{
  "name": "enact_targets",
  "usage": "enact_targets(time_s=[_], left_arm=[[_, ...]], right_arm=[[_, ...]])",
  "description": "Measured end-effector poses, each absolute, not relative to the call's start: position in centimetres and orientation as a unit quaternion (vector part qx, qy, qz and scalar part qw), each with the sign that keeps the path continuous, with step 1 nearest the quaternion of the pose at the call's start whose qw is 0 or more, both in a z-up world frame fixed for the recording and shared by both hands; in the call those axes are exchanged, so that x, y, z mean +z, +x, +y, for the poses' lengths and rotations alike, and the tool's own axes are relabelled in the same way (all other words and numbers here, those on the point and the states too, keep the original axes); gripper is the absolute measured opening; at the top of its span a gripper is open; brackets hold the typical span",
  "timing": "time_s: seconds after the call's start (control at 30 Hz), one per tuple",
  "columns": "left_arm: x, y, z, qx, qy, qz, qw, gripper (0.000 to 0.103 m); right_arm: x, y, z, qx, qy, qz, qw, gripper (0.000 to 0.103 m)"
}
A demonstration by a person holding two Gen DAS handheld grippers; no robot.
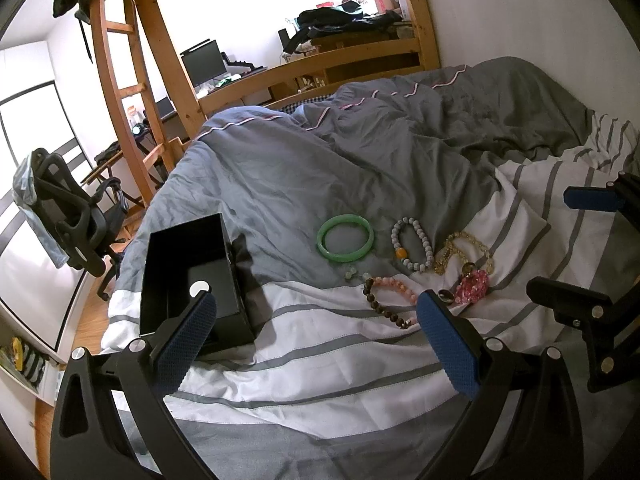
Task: Organize jewelry
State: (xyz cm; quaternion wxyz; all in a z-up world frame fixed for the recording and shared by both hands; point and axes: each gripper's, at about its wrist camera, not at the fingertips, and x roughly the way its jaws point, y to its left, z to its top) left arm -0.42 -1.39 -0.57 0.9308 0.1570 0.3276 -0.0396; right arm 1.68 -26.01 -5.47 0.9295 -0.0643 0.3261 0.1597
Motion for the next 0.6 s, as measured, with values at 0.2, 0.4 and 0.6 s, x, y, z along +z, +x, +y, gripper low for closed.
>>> enact_targets(time_s=[0.2, 0.4, 0.6], left_arm=[[-0.58, -0.42, -1.42, -0.039, 0.158, 0.328, 0.931, 0.099], [-0.70, -0.43, -1.52, -0.040, 0.159, 0.330, 0.930, 0.099], [-1.36, -0.59, -1.23, -0.048, 0.157, 0.342, 0.925, 0.099]], right_arm=[[-5.53, 1.67, -25.99, 0.159, -0.064, 0.327, 0.929, 0.099], [-5.53, 1.69, -25.98, 0.160, -0.065, 0.328, 0.929, 0.099], [-6.45, 1.55, -25.83, 0.161, -0.065, 0.333, 0.927, 0.099]])
